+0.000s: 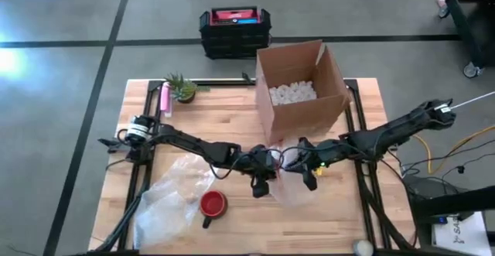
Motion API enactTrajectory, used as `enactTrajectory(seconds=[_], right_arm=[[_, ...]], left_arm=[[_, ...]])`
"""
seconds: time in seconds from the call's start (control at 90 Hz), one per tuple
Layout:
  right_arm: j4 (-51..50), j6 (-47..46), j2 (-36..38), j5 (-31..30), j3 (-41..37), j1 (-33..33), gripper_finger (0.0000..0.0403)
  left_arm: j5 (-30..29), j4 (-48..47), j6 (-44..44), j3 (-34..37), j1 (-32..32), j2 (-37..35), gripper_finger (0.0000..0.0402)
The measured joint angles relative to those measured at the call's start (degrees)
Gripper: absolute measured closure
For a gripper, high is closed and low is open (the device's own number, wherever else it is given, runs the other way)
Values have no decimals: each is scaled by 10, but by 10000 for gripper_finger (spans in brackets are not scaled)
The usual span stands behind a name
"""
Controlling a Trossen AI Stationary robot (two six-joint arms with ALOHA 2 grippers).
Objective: Wrap mug
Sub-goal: Wrap the orange mug with the right transparent bubble wrap
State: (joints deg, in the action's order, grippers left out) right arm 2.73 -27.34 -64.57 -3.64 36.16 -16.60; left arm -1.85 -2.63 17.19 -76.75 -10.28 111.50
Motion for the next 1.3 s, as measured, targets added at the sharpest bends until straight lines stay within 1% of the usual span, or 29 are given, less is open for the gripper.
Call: enactTrajectory(seconds=[0.133, 0.267, 0.389, 0.567, 0.678, 0.789, 0.9, 1.0, 1.156, 1.3], right_arm=[[81, 38, -64, 0, 0, 0, 403], [95, 49, -128, -11, 0, 1, 403], [110, 49, -160, -24, 2, 1, 403], [101, 50, -165, -29, 2, 1, 403], [93, 51, -163, -43, 0, 1, 403], [93, 51, -162, -44, 0, 1, 403], [94, 51, -162, -44, 0, 1, 403], [95, 51, -162, -44, 0, 1, 403], [91, 49, -162, -42, -1, 1, 403], [55, 49, -157, -32, 10, 1, 403]], left_arm=[[0, 0, 0, 0, 0, 0, 365], [0, -2, 0, 0, 0, -2, 365], [1, -25, 0, 1, -1, -14, 365], [0, -90, 8, 1, -1, -56, 365], [-1, -106, 15, 0, -1, -89, 365], [-16, -102, 7, 0, -1, -115, 365], [-34, -60, -5, 0, 2, -121, 365], [-35, -20, -16, 1, 6, -101, 365], [-36, -21, -14, 4, 6, -33, 365], [-29, -8, -2, 0, 6, 2, 365]])
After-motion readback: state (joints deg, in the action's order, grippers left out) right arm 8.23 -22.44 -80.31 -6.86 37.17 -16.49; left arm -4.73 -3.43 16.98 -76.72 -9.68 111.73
